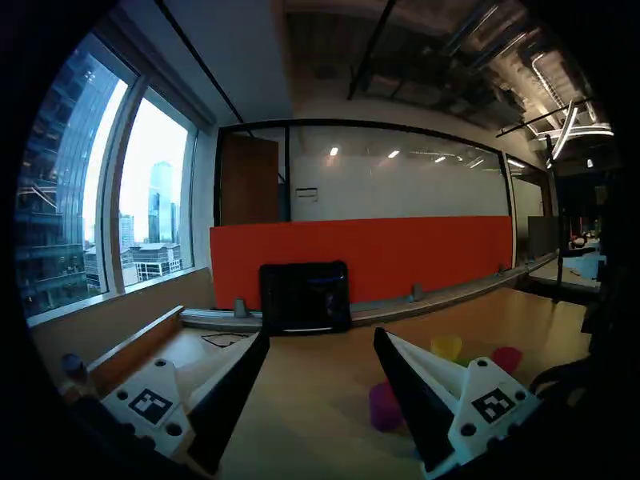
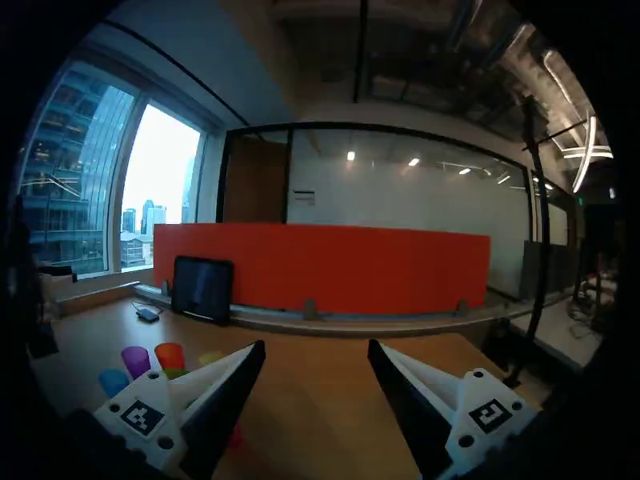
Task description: Pour water
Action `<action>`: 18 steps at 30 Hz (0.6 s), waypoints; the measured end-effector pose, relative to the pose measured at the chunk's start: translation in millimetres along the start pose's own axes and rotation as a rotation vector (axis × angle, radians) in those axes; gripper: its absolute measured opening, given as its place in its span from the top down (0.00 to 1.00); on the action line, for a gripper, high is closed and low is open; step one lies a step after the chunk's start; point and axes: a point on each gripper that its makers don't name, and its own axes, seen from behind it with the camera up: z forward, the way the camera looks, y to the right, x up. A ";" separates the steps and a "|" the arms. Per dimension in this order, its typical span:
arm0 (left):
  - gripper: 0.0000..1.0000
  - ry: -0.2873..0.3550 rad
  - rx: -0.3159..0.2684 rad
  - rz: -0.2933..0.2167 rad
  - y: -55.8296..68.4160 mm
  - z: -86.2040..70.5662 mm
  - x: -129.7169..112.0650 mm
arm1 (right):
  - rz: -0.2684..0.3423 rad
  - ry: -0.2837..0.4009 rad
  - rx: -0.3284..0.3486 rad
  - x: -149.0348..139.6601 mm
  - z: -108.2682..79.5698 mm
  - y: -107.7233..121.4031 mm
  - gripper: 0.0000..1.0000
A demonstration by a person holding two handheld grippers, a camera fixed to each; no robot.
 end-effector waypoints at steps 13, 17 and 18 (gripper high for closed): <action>0.03 0.013 -0.030 -0.014 1.5 7.0 60.7 | 0.011 -0.013 0.054 42.1 4.5 -17.9 0.01; 0.03 0.007 -0.054 -0.023 6.2 8.4 73.8 | 0.018 -0.013 0.061 51.7 5.6 -17.7 0.01; 0.03 0.006 -0.061 -0.024 7.5 8.8 77.0 | 0.019 -0.013 0.063 53.8 6.0 -17.7 0.01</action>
